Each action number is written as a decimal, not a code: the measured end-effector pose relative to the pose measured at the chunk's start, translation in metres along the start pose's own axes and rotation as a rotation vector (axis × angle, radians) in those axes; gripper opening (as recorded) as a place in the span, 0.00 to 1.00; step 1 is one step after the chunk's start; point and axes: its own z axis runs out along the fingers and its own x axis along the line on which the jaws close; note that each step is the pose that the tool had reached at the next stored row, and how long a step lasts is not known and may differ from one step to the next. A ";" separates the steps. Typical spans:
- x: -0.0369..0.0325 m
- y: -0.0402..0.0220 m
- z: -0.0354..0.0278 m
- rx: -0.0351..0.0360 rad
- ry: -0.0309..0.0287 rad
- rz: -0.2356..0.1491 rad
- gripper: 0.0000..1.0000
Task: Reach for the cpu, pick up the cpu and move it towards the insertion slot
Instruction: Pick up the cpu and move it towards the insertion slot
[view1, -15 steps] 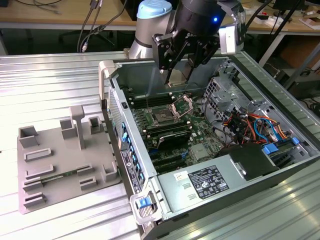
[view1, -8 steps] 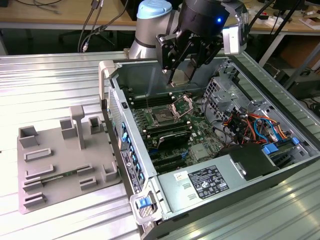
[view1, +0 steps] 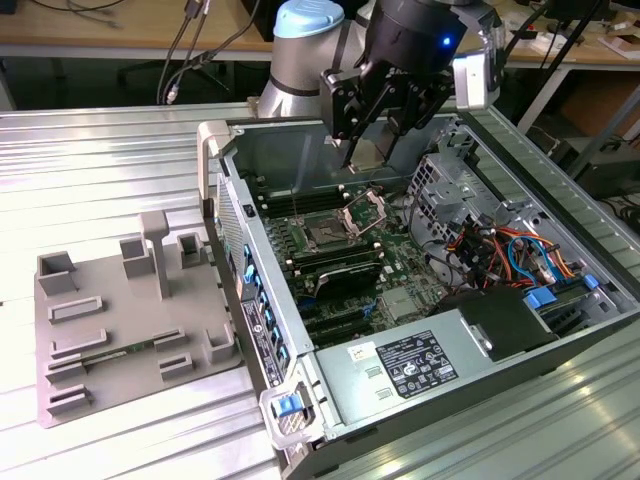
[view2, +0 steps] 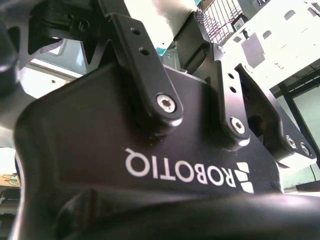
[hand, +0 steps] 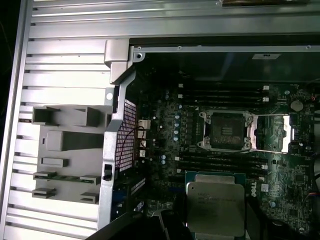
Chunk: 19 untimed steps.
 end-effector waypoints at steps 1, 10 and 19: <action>-0.0006 0.0000 0.0001 0.0000 0.0000 0.000 0.55; -0.0076 -0.0005 0.0006 0.0001 0.0000 0.000 0.55; -0.0152 -0.0011 0.0011 -0.0001 0.0000 0.000 0.55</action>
